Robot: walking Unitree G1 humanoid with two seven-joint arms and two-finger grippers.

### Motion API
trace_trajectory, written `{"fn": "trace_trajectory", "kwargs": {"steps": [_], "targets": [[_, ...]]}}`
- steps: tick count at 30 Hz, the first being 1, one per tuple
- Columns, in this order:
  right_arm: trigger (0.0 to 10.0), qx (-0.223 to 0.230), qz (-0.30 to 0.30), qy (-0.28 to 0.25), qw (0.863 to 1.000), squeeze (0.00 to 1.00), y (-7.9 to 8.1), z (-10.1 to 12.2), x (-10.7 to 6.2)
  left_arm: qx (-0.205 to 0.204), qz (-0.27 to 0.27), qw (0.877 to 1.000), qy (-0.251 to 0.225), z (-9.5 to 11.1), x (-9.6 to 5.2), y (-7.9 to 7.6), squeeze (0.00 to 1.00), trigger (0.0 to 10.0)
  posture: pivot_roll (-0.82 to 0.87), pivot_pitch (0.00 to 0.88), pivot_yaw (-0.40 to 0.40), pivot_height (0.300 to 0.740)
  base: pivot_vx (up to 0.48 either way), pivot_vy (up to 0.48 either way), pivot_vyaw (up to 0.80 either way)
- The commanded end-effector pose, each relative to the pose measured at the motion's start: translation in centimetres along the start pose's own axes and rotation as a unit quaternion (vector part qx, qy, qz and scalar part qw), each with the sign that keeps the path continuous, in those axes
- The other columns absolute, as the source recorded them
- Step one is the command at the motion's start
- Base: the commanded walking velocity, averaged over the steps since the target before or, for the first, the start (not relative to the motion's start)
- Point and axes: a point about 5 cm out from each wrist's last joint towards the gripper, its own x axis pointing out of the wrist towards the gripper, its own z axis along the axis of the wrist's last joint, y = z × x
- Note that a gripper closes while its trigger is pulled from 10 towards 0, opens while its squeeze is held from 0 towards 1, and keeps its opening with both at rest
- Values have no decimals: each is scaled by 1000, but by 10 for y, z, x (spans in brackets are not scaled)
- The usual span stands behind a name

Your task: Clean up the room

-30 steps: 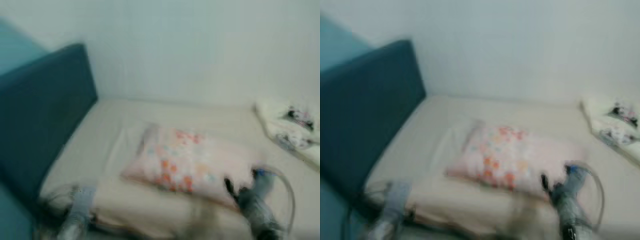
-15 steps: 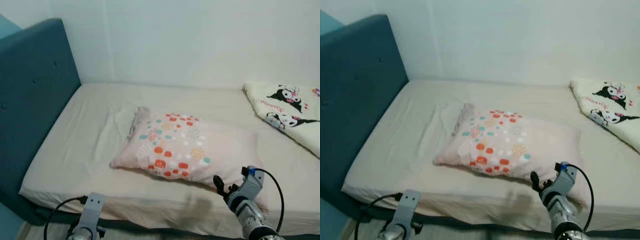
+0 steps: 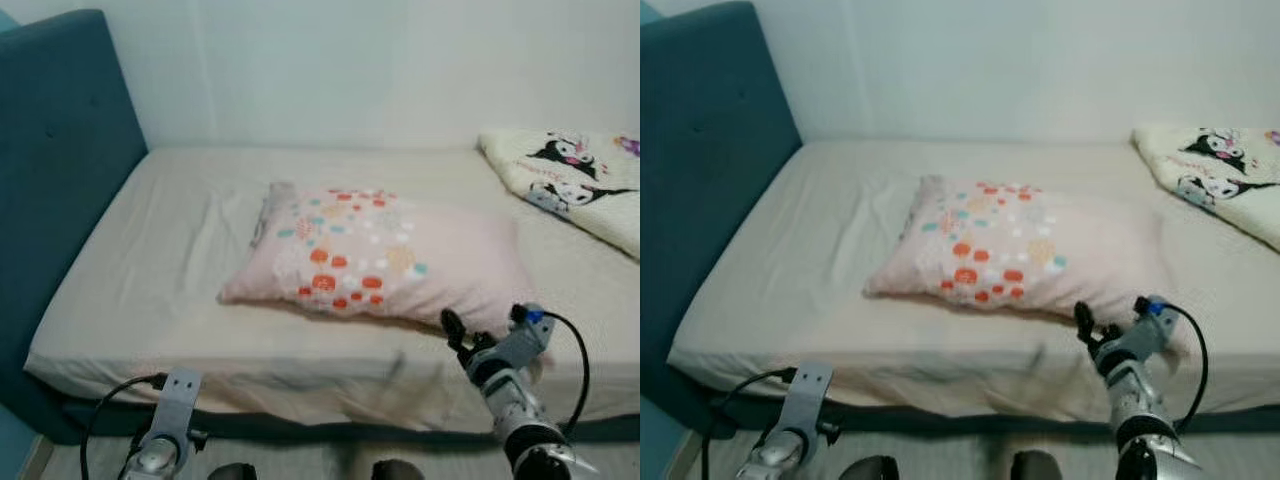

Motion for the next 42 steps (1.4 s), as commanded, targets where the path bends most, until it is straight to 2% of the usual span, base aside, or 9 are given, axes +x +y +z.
{"fn": "trace_trajectory", "kwargs": {"steps": [1, 10, 17, 22, 24, 30, 34, 37, 42], "targets": [[10000, 25, 5, -19, 1000, 0, 2, 6, 2, 5, 1, 1000, -10, 3, 0, 5, 0, 10000, -6, 27, -5, 565, 0, 0, 0], [10000, 88, 62, -27, 994, 0, 8, 6, 2, 17, 9, 999, -49, 6, -2, 19, 0, 10000, 55, 123, 22, 530, 0, 0, 0], [10000, 133, 125, -41, 982, 0, 27, 9, 8, 26, 17, 994, -106, 16, -7, 40, 0, 10000, 123, 245, 53, 505, 0, 0, 0], [10000, 160, 197, -67, 965, 0, 43, 20, 12, 20, 30, 988, -152, 32, -13, 57, 0, 10000, 157, 301, 66, 490, 0, 0, 0], [10000, 163, 246, -89, 951, 0, 58, 36, 16, 16, 42, 981, -187, 46, -21, 73, 0, 10000, 181, 348, 70, 480, 0, 0, 0], [10000, 169, 243, -114, 948, 0, 76, 60, 28, 15, 49, 974, -218, 58, -34, 84, 0, 10000, 200, 399, 75, 470, 0, 0, 0], [10000, 158, 188, -115, 963, 0, 89, 77, 39, 23, 39, 972, -232, 63, -46, 84, 0, 10000, 225, 440, 79, 470, 0, 0, 0], [10000, 167, 170, -112, 965, 0, 97, 83, 43, 37, 32, 972, -231, 62, -51, 83, 0, 10000, 230, 455, 83, 470, 0, 0, 0], [10000, 229, 200, -103, 947, 0, 123, 84, 49, 39, 27, 975, -218, 55, -60, 83, 0, 10000, 235, 461, 79, 470, 0, 0, 0]]}}
